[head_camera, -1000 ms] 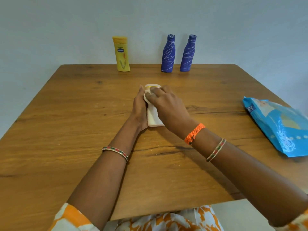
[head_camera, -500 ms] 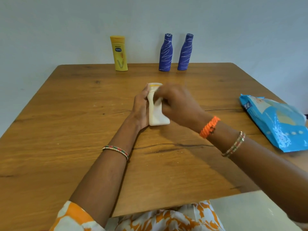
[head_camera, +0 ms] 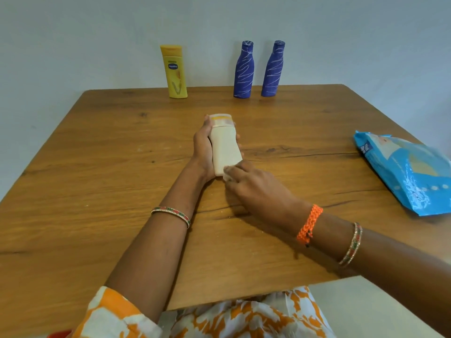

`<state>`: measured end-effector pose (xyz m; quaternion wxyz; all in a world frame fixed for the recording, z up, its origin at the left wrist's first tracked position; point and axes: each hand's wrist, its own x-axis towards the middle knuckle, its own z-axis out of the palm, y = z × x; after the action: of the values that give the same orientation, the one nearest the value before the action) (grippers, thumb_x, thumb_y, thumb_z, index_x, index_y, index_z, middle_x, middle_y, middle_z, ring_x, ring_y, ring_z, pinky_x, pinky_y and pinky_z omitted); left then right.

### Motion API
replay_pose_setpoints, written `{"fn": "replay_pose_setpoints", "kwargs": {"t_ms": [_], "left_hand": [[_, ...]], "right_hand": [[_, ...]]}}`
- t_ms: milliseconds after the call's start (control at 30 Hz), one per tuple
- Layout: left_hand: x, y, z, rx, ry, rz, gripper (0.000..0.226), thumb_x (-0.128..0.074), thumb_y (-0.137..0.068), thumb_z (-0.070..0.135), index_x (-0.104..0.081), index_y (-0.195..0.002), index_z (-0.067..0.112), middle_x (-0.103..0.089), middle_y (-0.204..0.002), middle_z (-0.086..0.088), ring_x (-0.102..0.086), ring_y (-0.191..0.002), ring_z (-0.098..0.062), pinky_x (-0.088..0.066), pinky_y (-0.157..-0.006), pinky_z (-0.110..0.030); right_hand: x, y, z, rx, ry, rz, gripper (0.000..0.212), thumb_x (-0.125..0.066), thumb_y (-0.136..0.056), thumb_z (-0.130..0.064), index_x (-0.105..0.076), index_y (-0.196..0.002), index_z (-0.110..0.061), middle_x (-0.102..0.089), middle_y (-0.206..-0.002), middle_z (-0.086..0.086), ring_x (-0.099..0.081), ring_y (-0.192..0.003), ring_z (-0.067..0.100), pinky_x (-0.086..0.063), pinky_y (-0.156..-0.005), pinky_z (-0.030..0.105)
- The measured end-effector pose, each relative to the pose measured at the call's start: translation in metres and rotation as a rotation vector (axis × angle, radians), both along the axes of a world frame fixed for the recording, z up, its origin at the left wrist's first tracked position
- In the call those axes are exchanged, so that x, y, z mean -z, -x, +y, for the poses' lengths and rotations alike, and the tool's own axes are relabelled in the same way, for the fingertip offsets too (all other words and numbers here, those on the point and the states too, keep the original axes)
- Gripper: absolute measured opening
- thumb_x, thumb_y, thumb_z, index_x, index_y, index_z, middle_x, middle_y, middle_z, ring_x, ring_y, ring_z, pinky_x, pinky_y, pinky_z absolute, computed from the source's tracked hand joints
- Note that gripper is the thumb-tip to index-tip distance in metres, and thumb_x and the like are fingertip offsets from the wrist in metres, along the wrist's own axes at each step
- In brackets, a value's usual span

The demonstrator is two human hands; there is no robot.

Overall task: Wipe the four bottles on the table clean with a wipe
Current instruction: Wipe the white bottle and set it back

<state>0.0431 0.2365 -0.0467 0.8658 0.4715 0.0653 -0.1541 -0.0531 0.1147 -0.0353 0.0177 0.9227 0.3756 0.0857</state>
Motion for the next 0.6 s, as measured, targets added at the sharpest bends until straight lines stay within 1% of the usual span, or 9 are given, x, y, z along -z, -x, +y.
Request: {"fn": "replay_pose_setpoints", "kwargs": {"t_ms": [100, 167, 233, 300, 367, 433, 467, 533, 600], "left_hand": [[0.001, 0.001, 0.001, -0.006, -0.037, -0.034, 0.064, -0.025, -0.096, 0.056, -0.063, -0.095, 0.005, -0.062, -0.075, -0.014, -0.059, -0.061, -0.024, -0.05, -0.058, -0.028], [0.003, 0.001, 0.002, -0.001, -0.085, -0.066, 0.061, -0.025, -0.097, 0.056, -0.065, -0.097, 0.009, -0.066, -0.081, -0.012, -0.063, -0.069, -0.025, -0.053, -0.065, -0.033], [0.003, 0.003, 0.001, -0.02, -0.136, -0.094, 0.06, -0.023, -0.097, 0.058, -0.064, -0.095, 0.015, -0.068, -0.081, -0.01, -0.065, -0.07, -0.025, -0.055, -0.062, -0.035], [0.005, 0.003, -0.001, -0.064, -0.18, -0.128, 0.062, -0.014, -0.097, 0.059, -0.062, -0.099, 0.02, -0.07, -0.083, -0.008, -0.068, -0.069, -0.023, -0.056, -0.057, -0.033], [0.007, 0.002, -0.002, -0.133, -0.211, -0.15, 0.066, -0.008, -0.097, 0.059, -0.059, -0.112, 0.021, -0.07, -0.092, -0.006, -0.07, -0.076, -0.019, -0.057, -0.061, -0.031], [0.008, -0.001, -0.002, -0.171, -0.208, -0.118, 0.07, -0.006, -0.097, 0.06, -0.055, -0.124, 0.019, -0.069, -0.098, -0.006, -0.069, -0.082, -0.019, -0.056, -0.069, -0.033], [0.007, -0.001, -0.002, -0.172, -0.203, -0.087, 0.071, -0.007, -0.095, 0.062, -0.055, -0.125, 0.019, -0.069, -0.098, -0.008, -0.068, -0.084, -0.023, -0.055, -0.073, -0.036], [0.007, -0.002, -0.002, -0.167, -0.195, -0.027, 0.071, -0.01, -0.093, 0.067, -0.057, -0.117, 0.02, -0.068, -0.098, -0.013, -0.066, -0.086, -0.03, -0.053, -0.078, -0.041], [0.007, -0.004, -0.002, -0.177, -0.161, -0.005, 0.072, -0.014, -0.09, 0.071, -0.059, -0.107, 0.017, -0.067, -0.093, -0.016, -0.065, -0.081, -0.032, -0.053, -0.078, -0.043]], "right_hand": [[-0.018, -0.019, -0.009, 0.122, -0.229, 0.071, 0.026, -0.054, -0.083, -0.009, -0.069, -0.103, -0.012, -0.065, -0.105, 0.008, -0.06, -0.098, 0.026, -0.052, -0.077, 0.041], [-0.033, -0.038, -0.011, 0.147, -0.388, -0.026, 0.027, -0.055, -0.084, -0.005, -0.068, -0.106, -0.013, -0.066, -0.108, 0.007, -0.061, -0.1, 0.024, -0.052, -0.08, 0.039], [-0.043, -0.058, -0.008, 0.139, -0.487, -0.127, 0.03, -0.056, -0.084, 0.001, -0.066, -0.111, -0.009, -0.065, -0.116, 0.009, -0.06, -0.106, 0.024, -0.051, -0.085, 0.039], [-0.046, -0.07, 0.004, 0.091, -0.449, -0.181, 0.034, -0.056, -0.085, 0.003, -0.063, -0.117, -0.008, -0.061, -0.125, 0.011, -0.056, -0.116, 0.027, -0.049, -0.092, 0.04], [-0.039, -0.074, 0.017, -0.007, -0.291, -0.168, 0.04, -0.052, -0.087, 0.003, -0.058, -0.124, -0.009, -0.055, -0.132, 0.011, -0.047, -0.127, 0.026, -0.042, -0.099, 0.038], [-0.027, -0.075, 0.02, -0.063, -0.22, -0.142, 0.047, -0.051, -0.086, 0.005, -0.052, -0.131, -0.01, -0.05, -0.138, 0.011, -0.038, -0.134, 0.024, -0.038, -0.102, 0.038], [-0.023, -0.077, 0.015, -0.068, -0.243, -0.137, 0.049, -0.052, -0.085, 0.006, -0.051, -0.132, -0.01, -0.049, -0.139, 0.01, -0.037, -0.135, 0.024, -0.039, -0.101, 0.039], [-0.014, -0.084, -0.001, -0.07, -0.358, -0.142, 0.051, -0.058, -0.081, 0.007, -0.053, -0.13, -0.009, -0.051, -0.137, 0.011, -0.04, -0.133, 0.025, -0.043, -0.098, 0.042], [-0.006, -0.086, -0.016, -0.006, -0.564, -0.075, 0.054, -0.064, -0.078, 0.006, -0.054, -0.129, -0.009, -0.054, -0.133, 0.012, -0.049, -0.126, 0.022, -0.046, -0.1, 0.038]]}}
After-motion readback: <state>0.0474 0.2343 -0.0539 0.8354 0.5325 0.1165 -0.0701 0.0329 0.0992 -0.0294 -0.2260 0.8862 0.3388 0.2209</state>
